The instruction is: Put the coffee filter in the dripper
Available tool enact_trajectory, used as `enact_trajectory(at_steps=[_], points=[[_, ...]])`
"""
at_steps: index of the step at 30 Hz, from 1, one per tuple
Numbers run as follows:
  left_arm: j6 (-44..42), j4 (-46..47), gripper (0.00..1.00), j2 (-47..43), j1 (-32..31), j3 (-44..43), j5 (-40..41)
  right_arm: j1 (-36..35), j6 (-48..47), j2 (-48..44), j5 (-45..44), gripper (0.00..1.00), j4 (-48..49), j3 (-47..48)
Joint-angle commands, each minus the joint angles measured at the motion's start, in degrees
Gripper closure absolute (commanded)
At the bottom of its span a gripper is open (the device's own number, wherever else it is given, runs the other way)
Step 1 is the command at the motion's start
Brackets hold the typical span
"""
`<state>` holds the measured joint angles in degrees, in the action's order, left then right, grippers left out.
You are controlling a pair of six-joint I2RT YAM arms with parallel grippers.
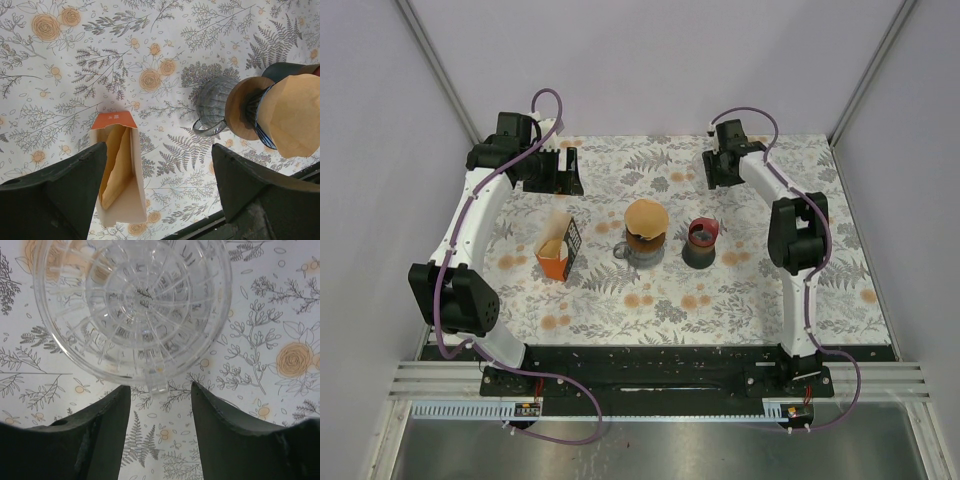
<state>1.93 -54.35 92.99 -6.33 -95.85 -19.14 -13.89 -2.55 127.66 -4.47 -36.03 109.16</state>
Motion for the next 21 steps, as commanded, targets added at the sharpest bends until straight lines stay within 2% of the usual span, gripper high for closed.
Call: enact_trajectory(at_steps=[1,7,15,21], points=[[-0.7,2.1,0.11,0.0,0.3,-0.3,0.8,-0.3,-1.3,3.0,-0.7,0.42,0.4,5.2],[-0.8,2.1,0.11,-0.1,0.4,-0.4,1.0,-0.3,-1.8,5.2,0.1,0.65,-0.9,8.3],[-0.8,2.1,0.11,-0.1,0.5,-0.3,0.9,-0.3,-4.4,-0.1,-0.2,0.99,2.0,5.5],[-0.9,2.1,0.11,-0.3,0.5,-0.2,0.4,-0.3,-6.8,-9.8,-1.7,1.0,4.5,-0.4]])
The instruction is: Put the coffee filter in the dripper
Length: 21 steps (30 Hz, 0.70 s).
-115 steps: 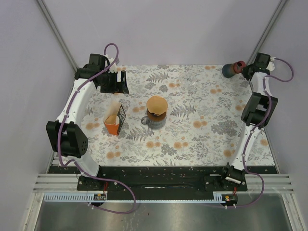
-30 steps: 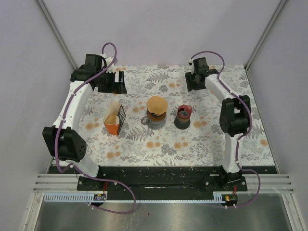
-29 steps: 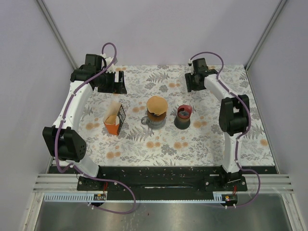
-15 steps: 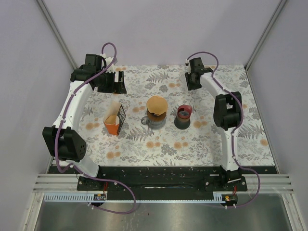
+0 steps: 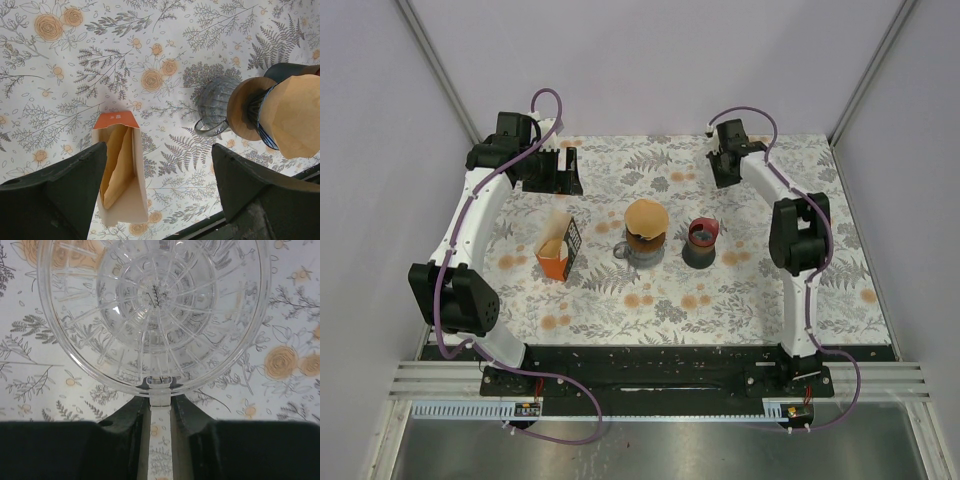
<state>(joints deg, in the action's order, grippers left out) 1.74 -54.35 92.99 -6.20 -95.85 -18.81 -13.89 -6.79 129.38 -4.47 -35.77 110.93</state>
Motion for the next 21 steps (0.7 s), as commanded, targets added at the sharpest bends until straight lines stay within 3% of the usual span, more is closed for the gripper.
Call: enact_trajectory(at_steps=[1,6,14,21], points=[[-0.7,2.1,0.11,-0.3,0.4,-0.3,0.0,-0.3,-2.9,-14.1,-1.7,1.0,4.9,-3.4],[-0.7,2.1,0.11,-0.1,0.4,-0.2,-0.4,-0.7,-5.0,-24.0,-1.8,1.0,5.4,-9.0],[-0.7,2.1,0.11,-0.6,0.4,-0.2,-0.8,-4.8,-4.1,-40.8,0.8,1.0,-1.3,-19.2],[-0.2,1.5,0.11,0.3,0.4,-0.7,-1.7,-9.5,2.2,-52.6,4.8,1.0,-5.0,-28.3]])
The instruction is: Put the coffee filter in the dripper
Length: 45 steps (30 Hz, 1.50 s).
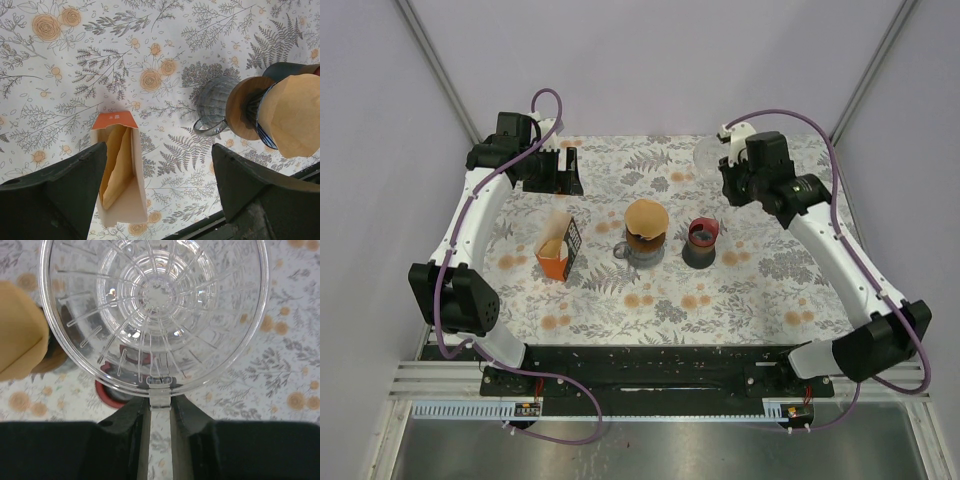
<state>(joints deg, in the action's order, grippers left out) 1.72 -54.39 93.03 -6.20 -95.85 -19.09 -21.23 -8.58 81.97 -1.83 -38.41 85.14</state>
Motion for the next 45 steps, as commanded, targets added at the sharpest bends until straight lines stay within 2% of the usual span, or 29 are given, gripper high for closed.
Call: enact_trajectory(at_steps=[1,3,8,16,20,26,38,42,43,45], points=[[-0.1,1.5,0.11,0.1,0.4,-0.7,-1.4,-2.6,4.8,-5.9,2.1,1.0,-3.2,-3.5],[-0.1,1.5,0.11,0.1,0.4,-0.7,-1.5,-3.3,6.4,-7.4,-0.2,1.0,-4.3,-5.8],[-0.1,1.6,0.11,-0.4,0.4,-0.6,-1.1,-6.3,10.6,-9.3,1.6,1.0,-5.9,-9.9],[-0.2,1.6,0.11,-1.1,0.4,0.0,-0.9,-7.7,12.3,-7.1,-0.3,1.0,-12.8,-8.2],[-0.4,1.7,0.11,-1.2,0.4,0.1,-0.9,-7.8,13.1,-7.8,3.5,1.0,-11.1,-10.8],[-0.5,1.7,0.11,-1.2,0.4,0.1,-1.1,-7.8,12.4,-7.2,4.5,1.0,-7.8,-12.4],[-0.7,1.7,0.11,-1.1,0.4,0.2,-0.9,-8.2,10.7,-4.4,2.1,1.0,-8.7,-12.5],[-0.7,1.7,0.11,-0.8,0.4,0.3,-0.9,-8.3,10.0,-3.1,-1.1,1.0,-10.7,-11.7],[-0.7,1.7,0.11,-0.8,0.5,0.3,-0.9,-8.4,9.8,-2.8,-0.7,0.99,-11.0,-11.3],[-0.7,1.7,0.11,-0.7,0.4,0.2,-1.0,-8.6,9.5,-2.3,0.3,0.85,-11.7,-10.6]])
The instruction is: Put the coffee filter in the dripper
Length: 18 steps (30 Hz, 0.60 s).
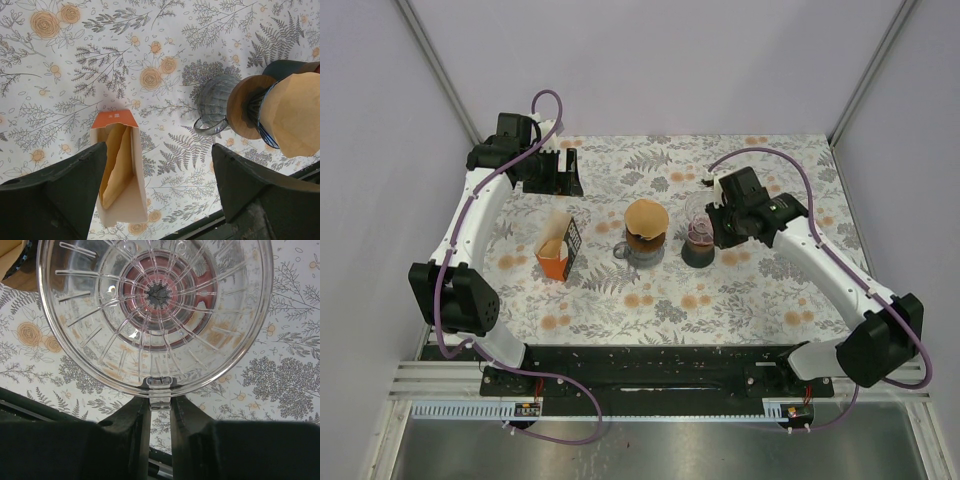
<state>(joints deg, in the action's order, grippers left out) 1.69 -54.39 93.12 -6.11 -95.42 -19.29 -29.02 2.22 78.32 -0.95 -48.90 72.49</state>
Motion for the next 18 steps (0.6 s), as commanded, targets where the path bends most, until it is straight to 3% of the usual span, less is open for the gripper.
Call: enact_trajectory(at_steps=[1,6,13,17,18], points=[[-0.7,1.7,0.11,-0.8,0.3,-0.1,-0.8,-0.9,-1.4,1.5,0.5,0.79,-1.5,2.5],[-0.8,1.7,0.11,-0.8,0.3,-0.1,-0.7,-0.9,-1.8,1.7,3.8,0.55,-2.8,4.6],[-1.3,1.3,0.11,-0.7,0.3,-0.3,-0.2,-0.9,-2.0,-0.4,4.8,0.38,-6.0,9.2],[-7.5,-2.5,0.11,0.8,0.3,-2.5,4.9,-0.9,-4.2,-2.2,3.9,0.17,-8.8,12.1],[-9.0,-3.3,0.11,1.1,0.3,-2.8,7.2,-0.9,-4.2,-2.7,3.4,0.08,-9.2,12.8]])
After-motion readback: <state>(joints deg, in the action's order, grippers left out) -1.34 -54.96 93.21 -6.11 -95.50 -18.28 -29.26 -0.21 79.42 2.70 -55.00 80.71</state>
